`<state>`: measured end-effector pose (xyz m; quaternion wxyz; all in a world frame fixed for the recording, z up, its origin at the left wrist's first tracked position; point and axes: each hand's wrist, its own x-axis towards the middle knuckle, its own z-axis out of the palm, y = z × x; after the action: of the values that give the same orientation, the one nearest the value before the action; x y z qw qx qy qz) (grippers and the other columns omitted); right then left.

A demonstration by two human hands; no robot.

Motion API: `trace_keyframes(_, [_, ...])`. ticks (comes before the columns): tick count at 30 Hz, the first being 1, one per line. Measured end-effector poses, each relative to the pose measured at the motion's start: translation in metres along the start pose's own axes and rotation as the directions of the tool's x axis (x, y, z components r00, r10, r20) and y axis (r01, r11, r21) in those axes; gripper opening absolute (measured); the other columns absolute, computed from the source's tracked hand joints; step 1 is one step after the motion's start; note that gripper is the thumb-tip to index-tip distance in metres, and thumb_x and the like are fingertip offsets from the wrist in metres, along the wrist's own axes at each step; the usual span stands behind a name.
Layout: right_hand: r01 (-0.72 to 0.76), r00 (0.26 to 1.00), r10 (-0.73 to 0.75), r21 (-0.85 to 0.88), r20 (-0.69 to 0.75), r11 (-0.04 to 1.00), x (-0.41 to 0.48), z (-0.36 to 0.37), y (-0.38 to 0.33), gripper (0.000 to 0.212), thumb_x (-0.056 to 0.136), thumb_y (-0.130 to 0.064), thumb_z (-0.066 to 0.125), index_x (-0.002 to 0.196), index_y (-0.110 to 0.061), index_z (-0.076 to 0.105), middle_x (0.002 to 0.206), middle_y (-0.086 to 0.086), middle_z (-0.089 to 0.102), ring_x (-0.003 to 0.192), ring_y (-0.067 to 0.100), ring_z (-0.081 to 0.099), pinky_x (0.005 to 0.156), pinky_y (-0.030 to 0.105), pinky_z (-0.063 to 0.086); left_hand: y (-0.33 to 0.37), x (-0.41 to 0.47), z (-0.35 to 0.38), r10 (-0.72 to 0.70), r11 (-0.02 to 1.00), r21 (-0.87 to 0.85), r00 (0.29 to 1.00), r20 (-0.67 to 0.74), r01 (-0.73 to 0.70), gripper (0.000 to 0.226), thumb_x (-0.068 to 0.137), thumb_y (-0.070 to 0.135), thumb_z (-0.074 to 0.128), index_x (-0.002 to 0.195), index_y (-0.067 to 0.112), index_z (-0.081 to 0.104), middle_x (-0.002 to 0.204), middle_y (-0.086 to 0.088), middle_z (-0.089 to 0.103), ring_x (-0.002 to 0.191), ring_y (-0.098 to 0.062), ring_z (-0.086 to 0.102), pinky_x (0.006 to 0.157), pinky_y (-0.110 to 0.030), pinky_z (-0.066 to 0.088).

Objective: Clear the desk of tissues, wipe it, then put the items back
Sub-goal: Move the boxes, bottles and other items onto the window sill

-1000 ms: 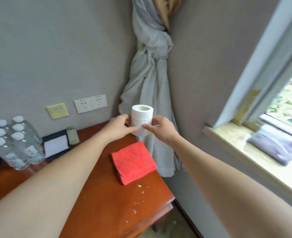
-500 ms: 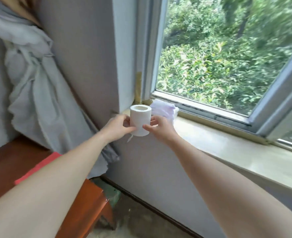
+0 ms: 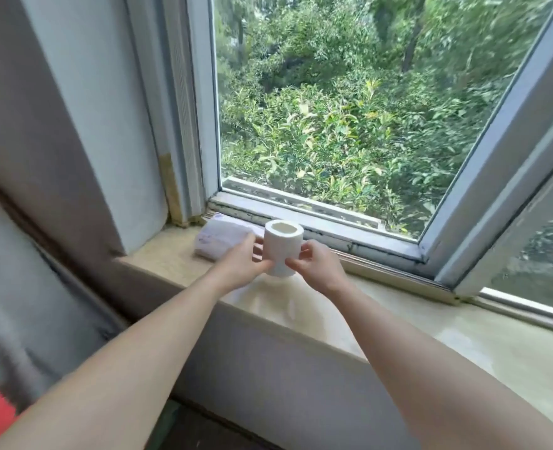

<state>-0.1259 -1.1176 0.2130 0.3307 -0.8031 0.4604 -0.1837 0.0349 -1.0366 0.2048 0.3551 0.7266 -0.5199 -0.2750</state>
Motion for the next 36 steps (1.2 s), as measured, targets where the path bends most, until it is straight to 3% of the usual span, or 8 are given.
trace_keyframes(7, [-0.009, 0.999, 0.01, -0.02, 0.048, 1.0, 0.023, 0.009, 0.012, 0.026, 0.087, -0.026, 0.066, 0.111, -0.014, 0.066, 0.112, 0.0, 0.069, 0.105, 0.019, 0.063, 0.073, 0.025, 0.037, 0.003, 0.012, 0.014, -0.085, 0.996, 0.002, 0.996, 0.026, 0.085, 0.046, 0.093, 0.01, 0.061, 0.136, 0.009, 0.044, 0.128, -0.003, 0.06, 0.111, -0.016, 0.06, 0.098, -0.032, 0.049])
trace_keyframes(10, [-0.002, 0.999, 0.003, -0.014, 0.043, 1.0, 0.026, 0.009, 0.012, 0.023, 0.087, -0.025, 0.065, 0.108, -0.016, 0.067, 0.11, 0.002, 0.07, 0.104, 0.021, 0.063, 0.072, 0.026, 0.038, 0.006, 0.015, 0.015, -0.106, 0.994, 0.029, 0.994, 0.036, 0.105, 0.045, 0.092, 0.012, 0.061, 0.134, 0.009, 0.044, 0.125, -0.006, 0.061, 0.112, -0.019, 0.061, 0.1, -0.039, 0.049])
trace_keyframes(16, [-0.007, 0.998, 0.011, -0.064, 0.054, 0.998, 0.022, 0.008, 0.007, 0.024, 0.087, -0.027, 0.065, 0.109, -0.015, 0.066, 0.108, 0.004, 0.07, 0.102, 0.023, 0.064, 0.077, 0.032, 0.046, 0.009, 0.015, 0.007, -0.109, 0.993, 0.049, 0.993, 0.05, 0.107, 0.053, 0.095, 0.015, 0.061, 0.142, 0.011, 0.038, 0.134, -0.004, 0.054, 0.112, -0.016, 0.058, 0.098, -0.032, 0.047])
trace_keyframes(22, [-0.117, 0.992, 0.121, -0.13, 0.026, 0.985, 0.003, 0.005, -0.006, 0.031, 0.089, -0.03, 0.064, 0.113, -0.011, 0.063, 0.115, 0.007, 0.067, 0.109, 0.027, 0.061, 0.083, 0.032, 0.045, 0.01, -0.01, -0.012, -0.101, 0.99, 0.101, 0.993, 0.067, 0.094, 0.065, 0.097, 0.024, 0.06, 0.151, 0.01, 0.028, 0.141, -0.006, 0.045, 0.125, -0.019, 0.053, 0.097, -0.027, 0.044])
trace_keyframes(25, [-0.143, 0.985, 0.154, -0.139, 0.071, 0.98, -0.013, 0.011, -0.018, 0.027, 0.085, -0.03, 0.065, 0.104, -0.012, 0.068, 0.098, 0.007, 0.069, 0.1, 0.028, 0.065, 0.081, 0.033, 0.05, 0.006, -0.032, -0.025, -0.077, 0.986, 0.151, 0.995, 0.064, 0.066, 0.063, 0.096, 0.027, 0.061, 0.15, 0.013, 0.031, 0.14, -0.004, 0.048, 0.122, -0.018, 0.054, 0.103, -0.032, 0.044])
trace_keyframes(30, [-0.051, 0.986, 0.065, -0.092, 0.151, 0.994, -0.046, 0.044, -0.054, 0.019, 0.082, -0.027, 0.069, 0.09, -0.009, 0.071, 0.079, 0.006, 0.066, 0.08, 0.026, 0.064, 0.076, 0.036, 0.054, -0.013, -0.087, -0.06, -0.076, 0.956, 0.286, 0.996, 0.041, 0.061, 0.057, 0.094, 0.025, 0.059, 0.147, 0.018, 0.039, 0.138, -0.003, 0.054, 0.125, -0.02, 0.053, 0.104, -0.038, 0.044])
trace_keyframes(33, [0.018, 0.982, -0.003, -0.083, 0.186, 0.996, -0.068, 0.071, -0.088, 0.018, 0.084, -0.025, 0.07, 0.096, -0.011, 0.071, 0.082, 0.004, 0.066, 0.079, 0.02, 0.06, 0.081, 0.032, 0.053, -0.032, -0.129, -0.088, -0.088, 0.942, 0.328, 0.996, 0.019, 0.077, 0.056, 0.093, 0.028, 0.06, 0.145, 0.018, 0.04, 0.144, -0.003, 0.05, 0.126, -0.017, 0.053, 0.107, -0.038, 0.042])
trace_keyframes(36, [0.117, 0.959, -0.078, -0.129, 0.272, 0.985, -0.091, 0.106, -0.128, 0.019, 0.086, -0.025, 0.067, 0.099, -0.012, 0.072, 0.089, 0.007, 0.07, 0.079, 0.017, 0.061, 0.073, 0.027, 0.049, -0.06, -0.178, -0.122, -0.129, 0.908, 0.397, 0.991, -0.036, 0.133, 0.059, 0.092, 0.03, 0.059, 0.146, 0.021, 0.038, 0.148, -0.002, 0.047, 0.13, -0.019, 0.049, 0.109, -0.039, 0.039])
